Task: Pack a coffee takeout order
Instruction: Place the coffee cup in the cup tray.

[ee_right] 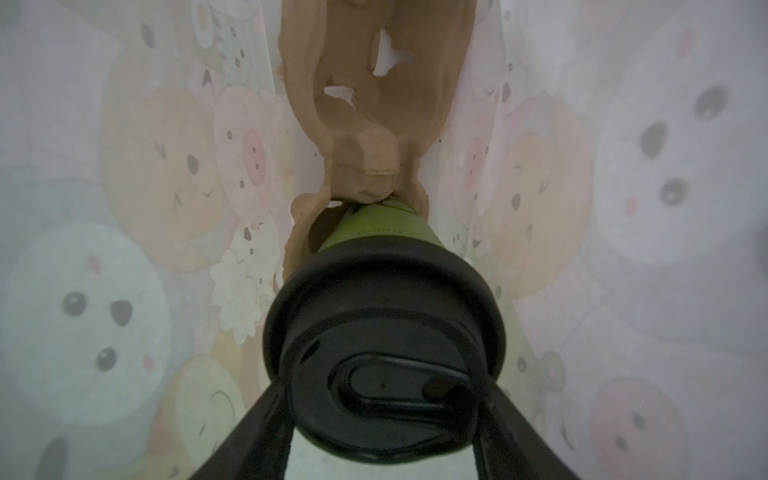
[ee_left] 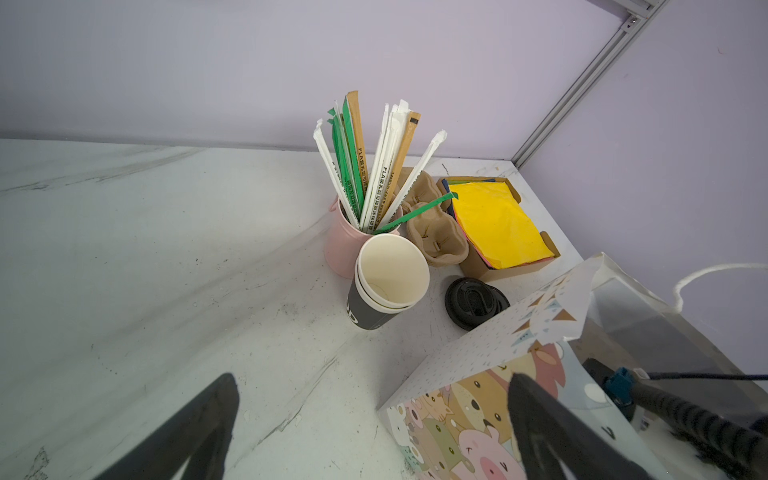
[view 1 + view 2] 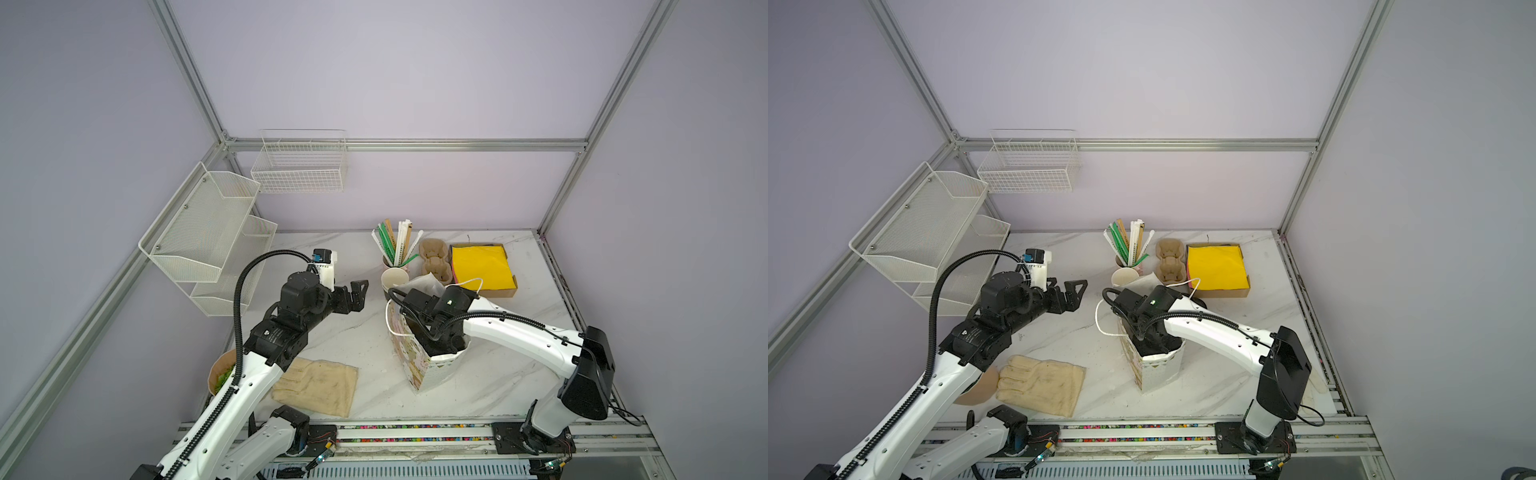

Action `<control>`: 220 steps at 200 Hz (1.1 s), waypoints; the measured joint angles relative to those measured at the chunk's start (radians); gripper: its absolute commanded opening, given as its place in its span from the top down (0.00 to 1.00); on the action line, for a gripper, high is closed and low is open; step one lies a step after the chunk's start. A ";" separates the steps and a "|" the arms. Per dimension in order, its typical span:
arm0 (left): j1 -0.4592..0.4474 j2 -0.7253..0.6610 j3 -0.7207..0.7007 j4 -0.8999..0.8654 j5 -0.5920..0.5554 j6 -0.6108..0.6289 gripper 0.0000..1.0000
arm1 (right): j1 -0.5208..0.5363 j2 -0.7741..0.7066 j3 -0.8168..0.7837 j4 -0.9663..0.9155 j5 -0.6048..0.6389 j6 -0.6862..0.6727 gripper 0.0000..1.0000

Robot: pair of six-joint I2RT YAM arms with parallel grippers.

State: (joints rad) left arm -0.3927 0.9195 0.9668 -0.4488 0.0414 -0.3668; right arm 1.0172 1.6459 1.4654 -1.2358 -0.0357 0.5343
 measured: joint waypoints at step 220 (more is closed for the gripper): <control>0.006 -0.004 0.000 0.000 0.007 0.000 0.00 | 0.010 0.045 0.047 -0.032 0.017 -0.001 0.31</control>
State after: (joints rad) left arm -0.3866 0.9157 0.9668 -0.4484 0.0486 -0.3668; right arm 1.0267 1.6905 1.5124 -1.2678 -0.0185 0.5335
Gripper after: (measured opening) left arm 0.997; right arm 0.680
